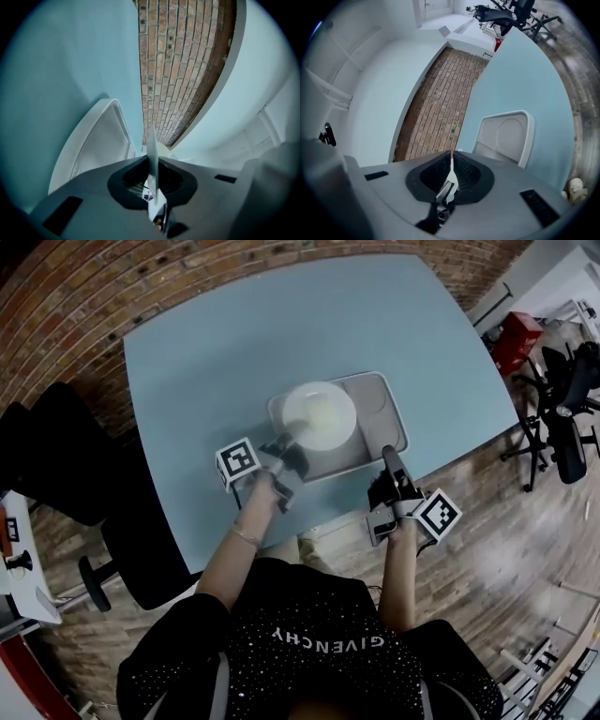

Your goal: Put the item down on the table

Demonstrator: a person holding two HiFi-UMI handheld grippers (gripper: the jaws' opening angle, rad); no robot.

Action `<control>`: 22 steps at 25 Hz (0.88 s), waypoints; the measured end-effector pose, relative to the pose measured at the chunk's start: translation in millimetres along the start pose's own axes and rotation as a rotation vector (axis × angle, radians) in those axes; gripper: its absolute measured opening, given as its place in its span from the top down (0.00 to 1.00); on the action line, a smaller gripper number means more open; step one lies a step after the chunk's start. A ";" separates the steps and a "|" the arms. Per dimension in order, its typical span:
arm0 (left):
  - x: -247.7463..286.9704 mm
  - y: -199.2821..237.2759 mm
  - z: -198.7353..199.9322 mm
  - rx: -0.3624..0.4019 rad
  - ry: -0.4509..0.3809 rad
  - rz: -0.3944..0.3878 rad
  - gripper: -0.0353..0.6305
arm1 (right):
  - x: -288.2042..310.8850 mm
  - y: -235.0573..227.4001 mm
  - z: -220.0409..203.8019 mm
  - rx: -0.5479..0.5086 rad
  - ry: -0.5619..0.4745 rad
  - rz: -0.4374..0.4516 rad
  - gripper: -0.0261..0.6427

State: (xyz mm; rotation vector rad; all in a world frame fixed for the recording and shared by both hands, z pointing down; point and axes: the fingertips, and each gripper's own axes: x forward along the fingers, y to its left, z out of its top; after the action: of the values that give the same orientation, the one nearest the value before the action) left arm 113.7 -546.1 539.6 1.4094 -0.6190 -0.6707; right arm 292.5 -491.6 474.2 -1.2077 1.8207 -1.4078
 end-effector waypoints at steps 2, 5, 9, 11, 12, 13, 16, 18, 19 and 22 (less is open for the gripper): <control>6.0 6.0 2.8 0.001 0.013 0.027 0.90 | 4.8 -3.0 -2.3 0.012 0.004 -0.007 0.94; 14.6 10.0 1.4 -0.003 0.031 0.069 0.90 | 7.4 -0.5 -5.3 0.018 0.006 -0.010 0.94; 17.2 25.0 4.2 0.009 0.025 0.187 0.90 | 8.4 3.9 -4.5 0.024 -0.007 -0.006 0.94; 14.4 33.5 5.5 0.039 0.018 0.243 0.90 | 7.9 5.2 -4.1 0.023 -0.011 -0.002 0.94; 12.9 37.9 5.7 0.045 0.016 0.264 0.90 | 7.4 5.5 -4.0 0.022 -0.011 -0.002 0.94; 11.6 42.2 6.0 0.040 0.014 0.282 0.90 | 7.3 5.7 -3.7 0.023 -0.012 -0.003 0.94; 10.6 50.7 8.6 0.028 0.009 0.323 0.90 | 7.6 5.9 -1.3 0.025 -0.026 -0.005 0.94; 10.8 53.0 9.0 0.049 0.015 0.343 0.90 | 6.7 4.9 -0.5 0.030 -0.037 -0.006 0.94; 11.2 53.7 8.7 0.058 0.017 0.352 0.90 | 6.1 4.1 0.1 0.032 -0.040 -0.008 0.94; 13.8 55.2 7.7 0.068 0.015 0.382 0.90 | 5.1 2.3 3.0 0.034 -0.049 -0.013 0.94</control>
State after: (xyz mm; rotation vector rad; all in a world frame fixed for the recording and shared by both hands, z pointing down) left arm 120.3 -559.2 595.1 1.3082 -0.8783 -0.3374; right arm 291.9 -497.4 471.7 -1.2282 1.7514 -1.3988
